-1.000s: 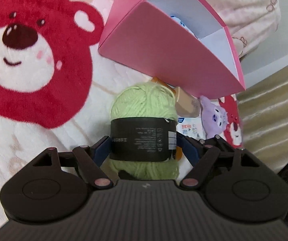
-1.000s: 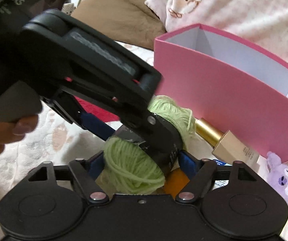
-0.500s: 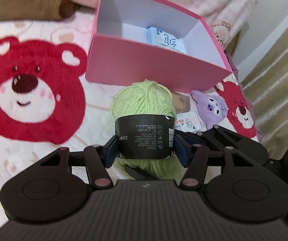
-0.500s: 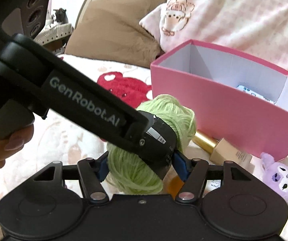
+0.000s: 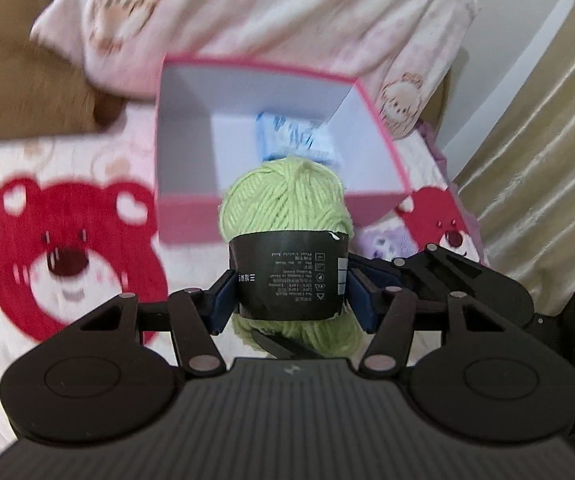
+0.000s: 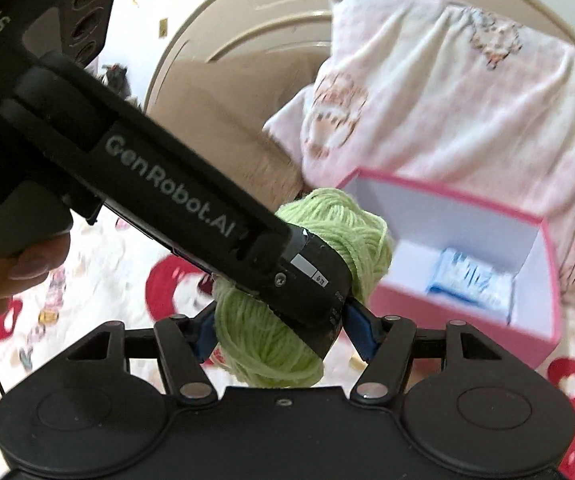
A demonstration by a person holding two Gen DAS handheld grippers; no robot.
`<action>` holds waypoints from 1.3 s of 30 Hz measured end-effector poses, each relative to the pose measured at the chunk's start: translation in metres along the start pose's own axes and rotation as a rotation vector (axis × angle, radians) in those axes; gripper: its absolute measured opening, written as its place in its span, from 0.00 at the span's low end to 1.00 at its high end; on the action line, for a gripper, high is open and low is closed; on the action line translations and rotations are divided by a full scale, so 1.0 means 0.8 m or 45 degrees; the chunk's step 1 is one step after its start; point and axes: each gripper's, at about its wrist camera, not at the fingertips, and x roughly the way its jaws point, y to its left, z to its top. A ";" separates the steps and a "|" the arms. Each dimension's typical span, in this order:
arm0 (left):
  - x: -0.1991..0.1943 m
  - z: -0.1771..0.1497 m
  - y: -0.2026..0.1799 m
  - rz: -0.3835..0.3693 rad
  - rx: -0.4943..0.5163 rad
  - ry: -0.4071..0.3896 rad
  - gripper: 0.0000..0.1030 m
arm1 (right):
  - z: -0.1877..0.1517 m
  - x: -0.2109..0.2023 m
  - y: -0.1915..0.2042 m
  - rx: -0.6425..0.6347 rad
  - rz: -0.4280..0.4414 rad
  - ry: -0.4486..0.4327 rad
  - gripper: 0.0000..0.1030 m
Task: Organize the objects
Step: 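Lift the green yarn ball into the pink box and open the left tool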
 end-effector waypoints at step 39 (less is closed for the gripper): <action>0.251 0.131 0.076 0.094 -0.297 0.118 0.55 | 0.048 0.225 -0.207 0.420 0.046 0.526 0.71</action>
